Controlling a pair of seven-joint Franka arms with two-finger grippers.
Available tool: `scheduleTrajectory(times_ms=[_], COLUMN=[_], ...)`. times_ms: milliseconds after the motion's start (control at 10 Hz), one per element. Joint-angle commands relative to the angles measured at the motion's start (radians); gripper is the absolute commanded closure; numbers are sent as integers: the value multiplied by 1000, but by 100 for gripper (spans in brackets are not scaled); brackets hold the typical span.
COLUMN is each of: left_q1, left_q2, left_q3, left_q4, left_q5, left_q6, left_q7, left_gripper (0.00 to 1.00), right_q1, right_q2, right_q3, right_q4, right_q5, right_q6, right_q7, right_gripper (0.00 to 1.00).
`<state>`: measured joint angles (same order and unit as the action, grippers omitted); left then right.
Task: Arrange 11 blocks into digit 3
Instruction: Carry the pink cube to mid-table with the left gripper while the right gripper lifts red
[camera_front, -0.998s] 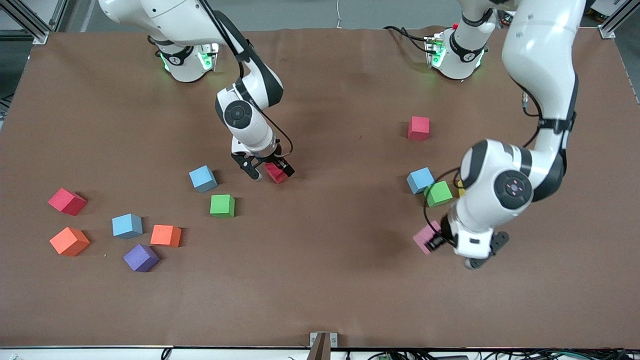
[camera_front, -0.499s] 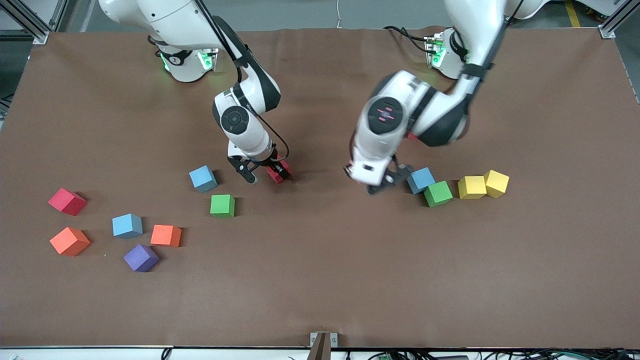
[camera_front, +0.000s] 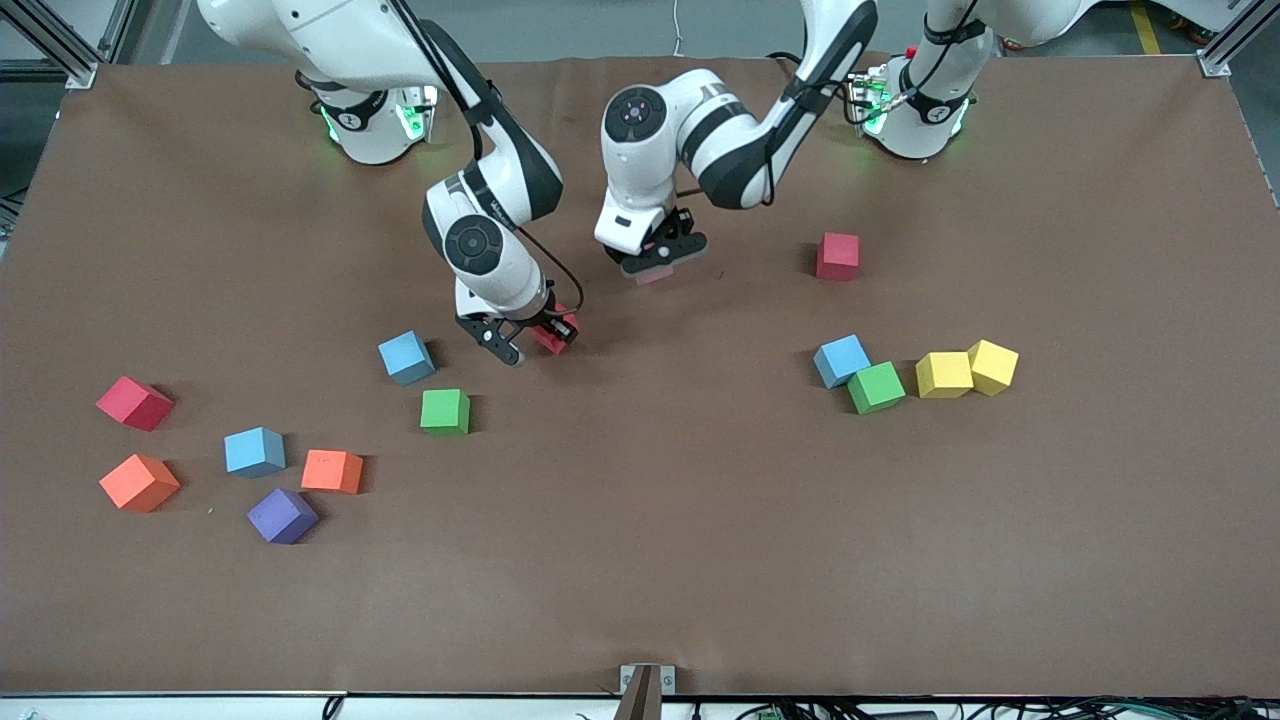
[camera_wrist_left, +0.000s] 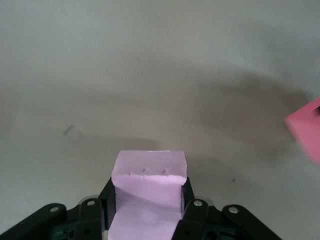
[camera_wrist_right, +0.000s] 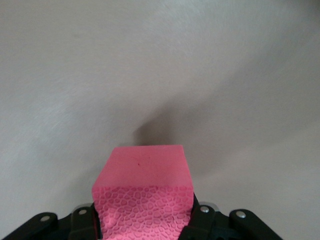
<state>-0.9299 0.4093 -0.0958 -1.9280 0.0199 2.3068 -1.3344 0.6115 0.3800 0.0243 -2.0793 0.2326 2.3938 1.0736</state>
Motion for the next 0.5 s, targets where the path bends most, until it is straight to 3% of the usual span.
scheduleTrajectory(times_ms=[0, 399], left_q1=[-39, -111], left_q2=[-61, -3], left_q3=[10, 11], left_q4=[-162, -180], left_q5=[18, 64], left_q6=[174, 252], left_q7=[-5, -52], left_gripper=[78, 78], right_q1=[-94, -177], right_q2=[-107, -121], right_q3=[5, -1], right_q4=[-27, -27], right_q5=[-15, -78], right_q6=[-84, -99], right_q7=[-186, -309], right_gripper=[98, 98])
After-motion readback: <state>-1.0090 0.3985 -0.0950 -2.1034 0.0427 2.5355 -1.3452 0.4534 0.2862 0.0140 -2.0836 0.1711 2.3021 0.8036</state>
